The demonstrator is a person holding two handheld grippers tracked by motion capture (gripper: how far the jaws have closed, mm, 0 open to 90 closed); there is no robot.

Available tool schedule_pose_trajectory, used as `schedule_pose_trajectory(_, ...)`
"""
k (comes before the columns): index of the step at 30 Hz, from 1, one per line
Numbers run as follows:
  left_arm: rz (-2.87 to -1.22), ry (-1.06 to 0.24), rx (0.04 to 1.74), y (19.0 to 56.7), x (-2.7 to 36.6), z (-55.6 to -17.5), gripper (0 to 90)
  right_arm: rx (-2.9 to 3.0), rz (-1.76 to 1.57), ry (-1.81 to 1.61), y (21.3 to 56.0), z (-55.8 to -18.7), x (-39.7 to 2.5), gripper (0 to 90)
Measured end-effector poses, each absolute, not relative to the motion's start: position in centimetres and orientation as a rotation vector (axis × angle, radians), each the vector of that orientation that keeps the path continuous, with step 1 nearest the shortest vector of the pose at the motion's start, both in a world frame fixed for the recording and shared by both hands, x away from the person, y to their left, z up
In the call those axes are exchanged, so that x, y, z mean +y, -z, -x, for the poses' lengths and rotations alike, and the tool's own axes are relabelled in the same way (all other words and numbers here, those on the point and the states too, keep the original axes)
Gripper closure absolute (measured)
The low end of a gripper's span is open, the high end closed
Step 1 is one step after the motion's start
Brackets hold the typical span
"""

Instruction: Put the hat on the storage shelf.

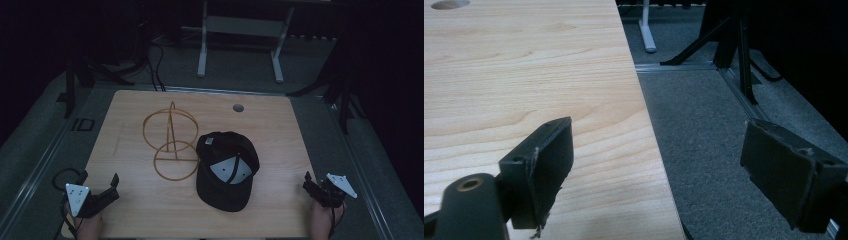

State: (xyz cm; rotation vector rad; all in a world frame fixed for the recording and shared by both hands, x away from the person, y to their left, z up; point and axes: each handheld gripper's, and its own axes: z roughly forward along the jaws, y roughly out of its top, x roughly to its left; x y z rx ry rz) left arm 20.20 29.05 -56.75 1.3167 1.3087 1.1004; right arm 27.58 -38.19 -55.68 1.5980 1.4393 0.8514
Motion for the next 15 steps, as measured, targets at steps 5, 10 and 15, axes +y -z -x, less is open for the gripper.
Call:
schedule_pose_trajectory(5,-1.3,-1.088,1.312,56.71,29.15,-20.14,2.5,1.438,-1.603,-0.838,55.68,-27.63,-38.09,13.4)
schedule_pose_trajectory(10,-1.301,-1.079,1.315,56.56,29.2,-20.02,2.5,1.46,-1.598,-0.835,55.67,-27.74,-38.08,13.4)
schedule_pose_trajectory(15,-1.298,-1.074,1.317,56.44,29.29,-20.02,2.5,1.49,-1.593,-0.871,54.72,-27.48,-38.11,13.4)
